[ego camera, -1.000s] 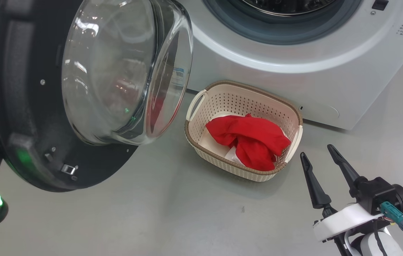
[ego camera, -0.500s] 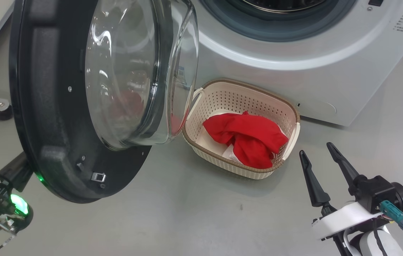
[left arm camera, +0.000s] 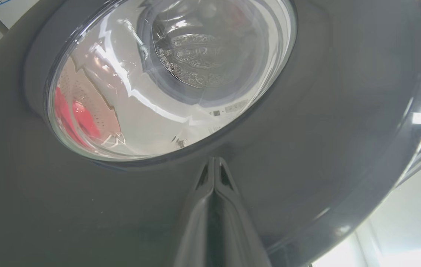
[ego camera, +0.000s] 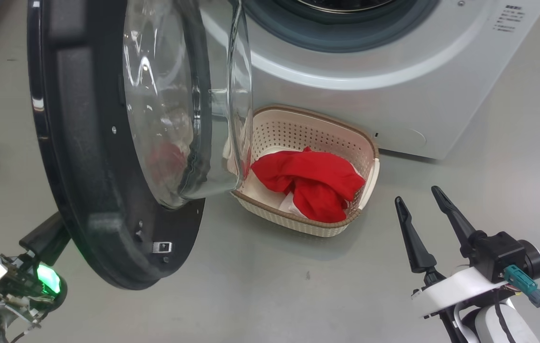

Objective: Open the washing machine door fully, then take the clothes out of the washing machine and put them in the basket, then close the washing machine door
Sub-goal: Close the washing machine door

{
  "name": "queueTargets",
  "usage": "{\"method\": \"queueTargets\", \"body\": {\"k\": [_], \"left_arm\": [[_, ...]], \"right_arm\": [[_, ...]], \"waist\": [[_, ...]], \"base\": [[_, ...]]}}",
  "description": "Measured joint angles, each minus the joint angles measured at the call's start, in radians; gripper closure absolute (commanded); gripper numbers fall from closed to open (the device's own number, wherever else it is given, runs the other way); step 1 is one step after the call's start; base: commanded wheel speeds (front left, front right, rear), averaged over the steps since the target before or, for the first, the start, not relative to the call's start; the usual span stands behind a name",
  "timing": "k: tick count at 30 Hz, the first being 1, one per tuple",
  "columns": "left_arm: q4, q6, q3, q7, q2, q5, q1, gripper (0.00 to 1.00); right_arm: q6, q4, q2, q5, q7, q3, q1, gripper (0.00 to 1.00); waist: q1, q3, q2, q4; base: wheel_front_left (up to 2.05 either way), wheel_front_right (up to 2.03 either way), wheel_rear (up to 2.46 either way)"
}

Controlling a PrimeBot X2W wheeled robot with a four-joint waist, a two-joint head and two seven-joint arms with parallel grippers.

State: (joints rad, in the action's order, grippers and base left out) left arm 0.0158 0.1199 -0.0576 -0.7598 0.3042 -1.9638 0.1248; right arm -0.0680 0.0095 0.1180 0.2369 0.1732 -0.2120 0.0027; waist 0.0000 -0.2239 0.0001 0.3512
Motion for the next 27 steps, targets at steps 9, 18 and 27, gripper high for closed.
{"method": "queueTargets", "body": {"k": [9,18,27], "left_arm": [[0.032,0.000,0.003,-0.015,-0.011,0.003,-0.026,1.00],[0.046,0.000,0.018,-0.028,-0.031,0.010,-0.041,1.00],[0.048,0.000,0.017,-0.031,-0.031,0.017,-0.048,1.00]], "right_arm": [[-0.001,0.017,-0.016,0.004,0.011,-0.018,-0.014,0.00],[-0.002,0.044,-0.028,0.009,0.030,-0.036,-0.015,0.00],[-0.002,0.058,-0.043,0.019,0.042,-0.051,-0.018,0.00]], "waist": [[0.0000,0.004,0.0000,-0.062],[0.0000,0.016,0.0000,-0.149],[0.0000,0.025,0.0000,-0.253]], "base": [[0.00,0.00,0.00],[0.00,0.00,0.00],[0.00,0.00,0.00]]}}
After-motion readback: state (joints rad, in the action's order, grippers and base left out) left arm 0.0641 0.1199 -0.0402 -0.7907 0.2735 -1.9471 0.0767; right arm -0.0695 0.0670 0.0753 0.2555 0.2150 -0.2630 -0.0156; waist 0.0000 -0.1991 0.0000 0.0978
